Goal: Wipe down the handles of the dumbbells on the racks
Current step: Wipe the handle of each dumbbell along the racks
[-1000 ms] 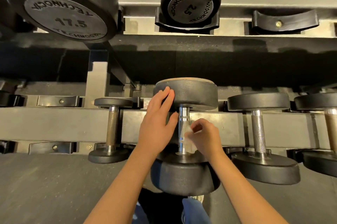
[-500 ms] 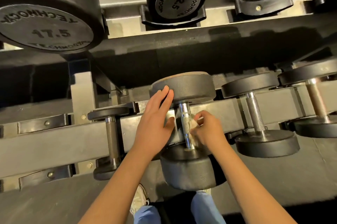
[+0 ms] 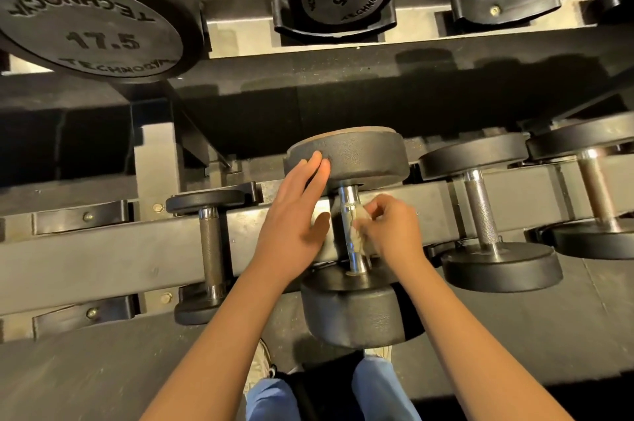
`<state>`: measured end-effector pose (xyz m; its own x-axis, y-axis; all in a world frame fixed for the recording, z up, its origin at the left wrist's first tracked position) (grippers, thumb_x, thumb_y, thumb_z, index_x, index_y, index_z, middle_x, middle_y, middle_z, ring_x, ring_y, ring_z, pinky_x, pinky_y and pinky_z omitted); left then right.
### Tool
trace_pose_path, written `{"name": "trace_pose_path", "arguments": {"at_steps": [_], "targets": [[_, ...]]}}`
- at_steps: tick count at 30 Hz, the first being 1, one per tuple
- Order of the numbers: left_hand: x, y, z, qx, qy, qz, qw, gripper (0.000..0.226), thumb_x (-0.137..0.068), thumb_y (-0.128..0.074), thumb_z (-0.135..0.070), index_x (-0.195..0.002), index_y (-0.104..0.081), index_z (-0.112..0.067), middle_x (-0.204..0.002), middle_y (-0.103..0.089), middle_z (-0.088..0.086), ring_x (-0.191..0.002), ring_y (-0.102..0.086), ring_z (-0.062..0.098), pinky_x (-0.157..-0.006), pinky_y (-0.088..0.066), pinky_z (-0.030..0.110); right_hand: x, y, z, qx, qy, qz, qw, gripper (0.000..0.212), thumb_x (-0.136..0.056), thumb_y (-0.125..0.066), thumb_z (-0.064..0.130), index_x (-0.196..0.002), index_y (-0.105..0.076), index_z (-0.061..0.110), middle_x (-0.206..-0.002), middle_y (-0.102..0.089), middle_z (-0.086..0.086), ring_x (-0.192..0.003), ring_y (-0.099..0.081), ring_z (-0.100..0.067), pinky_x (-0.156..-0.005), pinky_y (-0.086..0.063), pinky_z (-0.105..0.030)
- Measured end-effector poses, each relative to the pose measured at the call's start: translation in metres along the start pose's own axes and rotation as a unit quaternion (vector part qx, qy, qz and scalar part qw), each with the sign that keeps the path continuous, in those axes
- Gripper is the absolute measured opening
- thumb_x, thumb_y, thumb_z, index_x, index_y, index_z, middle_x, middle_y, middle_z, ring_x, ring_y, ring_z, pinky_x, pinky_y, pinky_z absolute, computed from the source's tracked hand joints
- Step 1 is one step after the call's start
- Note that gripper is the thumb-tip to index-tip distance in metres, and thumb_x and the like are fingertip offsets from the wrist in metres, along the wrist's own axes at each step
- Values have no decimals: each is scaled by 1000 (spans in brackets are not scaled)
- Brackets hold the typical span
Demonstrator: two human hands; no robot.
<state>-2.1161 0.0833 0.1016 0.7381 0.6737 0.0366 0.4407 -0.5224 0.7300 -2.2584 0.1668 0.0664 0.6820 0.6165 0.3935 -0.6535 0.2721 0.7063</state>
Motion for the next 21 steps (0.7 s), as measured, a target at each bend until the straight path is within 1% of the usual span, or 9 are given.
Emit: {"name": "trace_pose_path", "arguments": {"at_steps": [3,4,6,8,10,11,13,18,21], "targets": [[0,1,-2,3,6,-1,1000,72,-93,-54,-10,-152,-14,-26,-159,-7,-10,-146,-3,9,-116,-8,26,-9,0,12,-93,11,-60,994,12,-83,-72,16,-90,-69,8,-81,-66,-9,-75,-61,-22,-69,-50,-30],[0,1,-3,4,8,0,1000,72,-93,-53,-10,-152,-14,-26,-159,-7,-10,-146,-2,9,-116,-7,24,-9,0,11,-114,1,-57,992,15,-84,-71,16,-95,-70,6,-81,-66,-11,-73,-60,-21,-69,-50,-25],[0,1,-5,5,12,0,1000,72,-94,-52,-10,-151,-12,-27,-159,-6,-11,-146,-1,8,-115,-5,22,-4,0,3,-120,-16,-18,992,22,-85,-70,13,-106,-69,6,-77,-61,-5,-69,-54,-14,-61,-41,-9],[0,1,-5,5,15,0,1000,73,-94,-52,-11,-151,-10,-28,-159,-5,-13,-145,1,6,-114,-3,21,5,0,-8,-78,-29,41,996,23,-85,-70,9,-108,-66,8,-80,-57,1,-69,-52,-10,-54,-35,-6],[0,1,-5,4,17,1,1000,73,-95,-52,-12,-151,-9,-29,-159,-4,-14,-145,1,5,-114,-3,21,13,-1,-14,2,-35,103,994,17,-84,-69,7,-96,-59,12,-85,-56,0,-68,-51,-10,-50,-35,-8],[0,1,-5,3,17,3,1000,72,-95,-52,-12,-151,-10,-28,-159,-4,-13,-144,1,5,-114,-4,21,12,-2,-14,38,-32,111,993,17,-83,-70,7,-89,-54,13,-84,-56,-1,-67,-50,-10,-48,-34,-9],[0,2,-6,1,18,5,1000,72,-95,-51,-13,-152,-10,-28,-159,-3,-13,-144,1,5,-115,-6,24,5,0,-7,51,-22,80,995,20,-82,-71,8,-81,-51,13,-77,-53,2,-65,-49,-10,-45,-31,-8],[-1,1,-8,0,22,2,1000,71,-95,-51,-13,-152,-10,-27,-159,-3,-12,-145,1,6,-114,-3,21,-4,-2,16,-70,35,-45,996,14,-82,-73,14,-84,-61,7,-78,-62,-3,-67,-55,-12,-56,-39,-14],[0,0,-9,8,26,7,1000,70,-96,-50,-13,-152,-9,-26,-159,-1,-12,-145,4,7,-114,-3,23,1,-3,11,-22,24,-37,999,15,-82,-73,14,-83,-60,6,-77,-60,-3,-71,-56,-18,-63,-43,-25]]}}
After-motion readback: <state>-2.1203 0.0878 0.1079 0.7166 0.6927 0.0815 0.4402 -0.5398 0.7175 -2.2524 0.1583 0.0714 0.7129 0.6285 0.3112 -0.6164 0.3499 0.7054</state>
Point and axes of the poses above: each hand's wrist, its own x-axis away from the middle knuckle, its own y-axis out of the back of the hand, z = x × y, the point moved 4 cm from there along -x, towards the middle knuckle
